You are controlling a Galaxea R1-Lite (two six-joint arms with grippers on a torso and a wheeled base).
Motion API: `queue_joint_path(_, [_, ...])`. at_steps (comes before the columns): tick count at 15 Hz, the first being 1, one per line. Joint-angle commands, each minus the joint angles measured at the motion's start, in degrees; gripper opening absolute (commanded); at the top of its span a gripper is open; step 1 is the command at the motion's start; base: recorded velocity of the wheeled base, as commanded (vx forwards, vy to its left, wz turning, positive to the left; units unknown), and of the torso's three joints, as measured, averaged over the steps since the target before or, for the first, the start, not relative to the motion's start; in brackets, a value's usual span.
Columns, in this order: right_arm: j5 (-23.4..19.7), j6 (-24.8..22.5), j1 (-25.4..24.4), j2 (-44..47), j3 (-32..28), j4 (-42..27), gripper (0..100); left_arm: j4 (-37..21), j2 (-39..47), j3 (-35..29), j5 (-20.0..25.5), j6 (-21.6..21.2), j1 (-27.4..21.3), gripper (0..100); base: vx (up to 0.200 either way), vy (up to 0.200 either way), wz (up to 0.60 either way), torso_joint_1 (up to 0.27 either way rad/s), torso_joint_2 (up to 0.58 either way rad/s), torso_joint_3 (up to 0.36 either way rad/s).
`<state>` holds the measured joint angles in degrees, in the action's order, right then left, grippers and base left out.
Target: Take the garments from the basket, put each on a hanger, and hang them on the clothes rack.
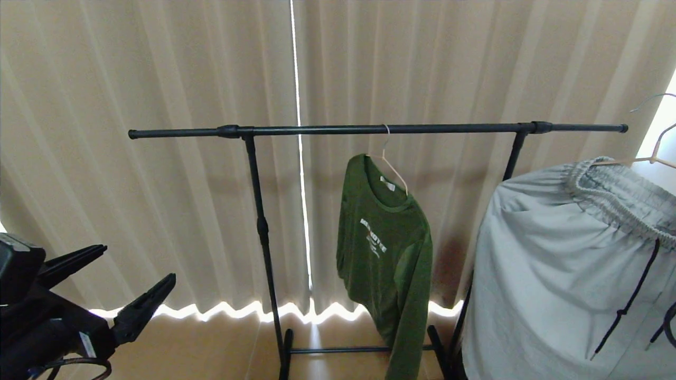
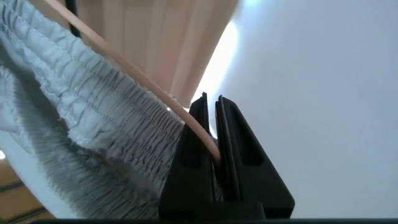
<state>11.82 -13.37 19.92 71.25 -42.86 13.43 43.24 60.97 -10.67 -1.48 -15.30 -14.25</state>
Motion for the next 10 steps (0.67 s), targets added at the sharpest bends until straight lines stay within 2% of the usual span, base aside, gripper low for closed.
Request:
queue_joint_path(1, [0.0, 0.1, 0.0, 2.0, -0.3, 0.0, 0, 0.1, -0.1, -0.1, 0.0, -0.1, 0.0, 100, 0.2, 0.0, 0.0, 0.022, 0.01, -0.002])
queue_joint_path(8, [-0.2, 1.9, -2.5, 4.7, -0.4, 0.1, 0, 0.1, -1.3, 0.3, 0.0, -0.4, 0.0, 100, 0.2, 0.0, 0.0, 0.006, 0.0, 0.002])
queue_joint_path(10, [0.0, 4.8, -5.5, 7.0, -1.2, 0.0, 0, 0.2, -2.1, 1.4, 0.0, -0.6, 0.0, 100, 0.2, 0.0, 0.0, 0.007, 0.0, 0.005])
